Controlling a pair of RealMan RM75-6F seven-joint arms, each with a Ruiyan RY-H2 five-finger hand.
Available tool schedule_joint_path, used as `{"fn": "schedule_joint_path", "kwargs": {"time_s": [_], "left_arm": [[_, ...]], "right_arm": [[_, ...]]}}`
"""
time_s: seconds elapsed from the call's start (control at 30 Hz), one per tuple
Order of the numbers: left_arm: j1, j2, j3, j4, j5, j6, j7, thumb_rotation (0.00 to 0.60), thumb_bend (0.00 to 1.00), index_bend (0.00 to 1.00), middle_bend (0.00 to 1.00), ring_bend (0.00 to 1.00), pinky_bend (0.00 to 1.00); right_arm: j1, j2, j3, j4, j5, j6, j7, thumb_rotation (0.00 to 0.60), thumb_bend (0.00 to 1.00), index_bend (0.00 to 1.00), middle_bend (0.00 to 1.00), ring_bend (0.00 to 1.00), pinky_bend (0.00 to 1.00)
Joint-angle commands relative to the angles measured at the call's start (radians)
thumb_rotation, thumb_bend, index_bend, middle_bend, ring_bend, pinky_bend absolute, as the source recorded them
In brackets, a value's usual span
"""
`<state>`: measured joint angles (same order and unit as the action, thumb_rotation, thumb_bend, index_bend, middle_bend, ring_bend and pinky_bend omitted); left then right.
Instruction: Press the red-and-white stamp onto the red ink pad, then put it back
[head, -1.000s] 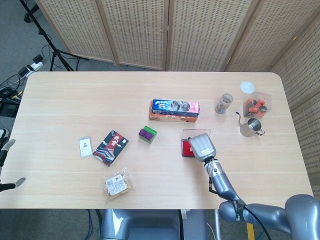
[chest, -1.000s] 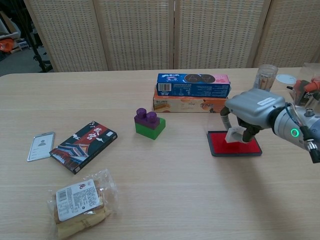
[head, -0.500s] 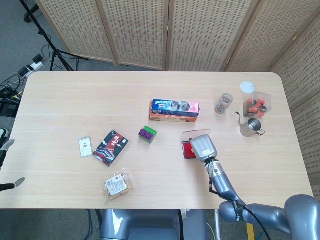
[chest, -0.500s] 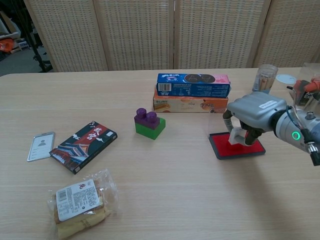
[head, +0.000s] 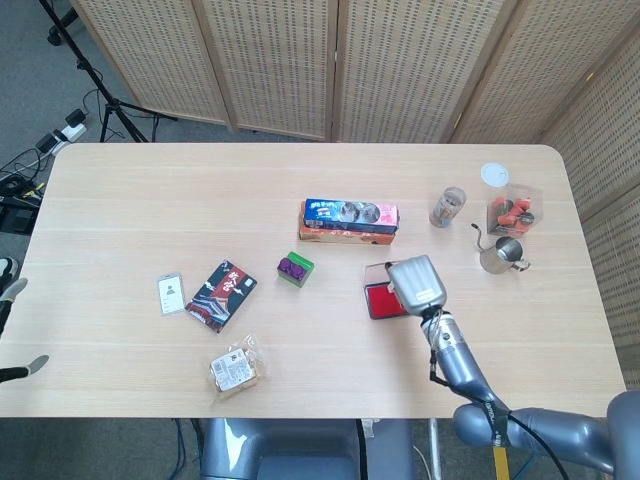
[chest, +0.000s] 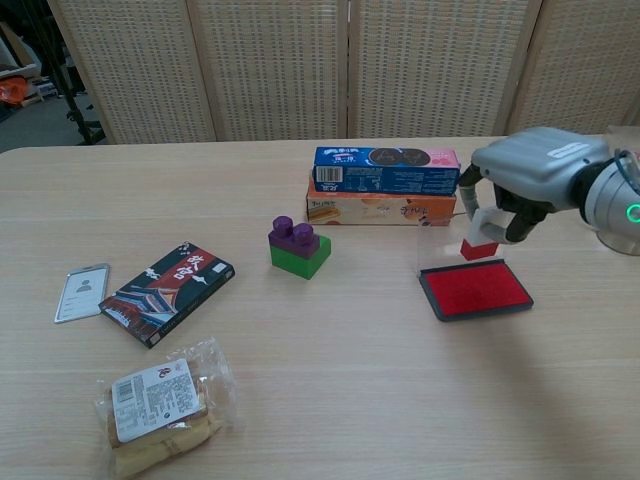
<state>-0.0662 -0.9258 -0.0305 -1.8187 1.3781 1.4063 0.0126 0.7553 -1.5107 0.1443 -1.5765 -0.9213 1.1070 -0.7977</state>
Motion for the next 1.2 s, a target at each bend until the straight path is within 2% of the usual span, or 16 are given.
{"fn": "schedule_joint_path", "kwargs": {"time_s": [0.03,0.2,0.5,0.87,1.2], "left_arm": [[0.001,-0.001,0.001,-0.001,0.003,0.002,0.005,0.6,0.0,0.0,0.0,0.0,0.0],[0.003,-0.005,0.005,-0.004,0.011,0.008,0.013,0.6,0.0,0.0,0.0,0.0,0.0],[0.002,-0.011,0.006,-0.003,0.012,0.007,0.026,0.6,0.0,0.0,0.0,0.0,0.0],[-0.002,-0.021,0.006,-0.005,0.003,0.0,0.049,0.6,0.0,0.0,0.0,0.0,0.0],[0.001,-0.022,0.008,-0.006,0.01,0.007,0.049,0.6,0.0,0.0,0.0,0.0,0.0]], "right_arm": [[-0.015,0.042,0.003,-0.024,-0.01,0.015,0.016,0.6,0.57,0.56,1.0,1.0,1.0],[-0.046,0.067,-0.023,0.019,-0.01,-0.002,0.069,0.6,0.57,0.56,1.0,1.0,1.0],[-0.093,0.037,-0.069,0.164,-0.024,-0.049,0.171,0.6,0.57,0.56,1.0,1.0,1.0],[-0.154,-0.065,-0.099,0.393,-0.185,-0.031,0.405,0.6,0.57,0.56,1.0,1.0,1.0],[-0.18,-0.103,-0.099,0.474,-0.241,-0.032,0.478,0.6,0.55,0.56,1.0,1.0,1.0]]}}
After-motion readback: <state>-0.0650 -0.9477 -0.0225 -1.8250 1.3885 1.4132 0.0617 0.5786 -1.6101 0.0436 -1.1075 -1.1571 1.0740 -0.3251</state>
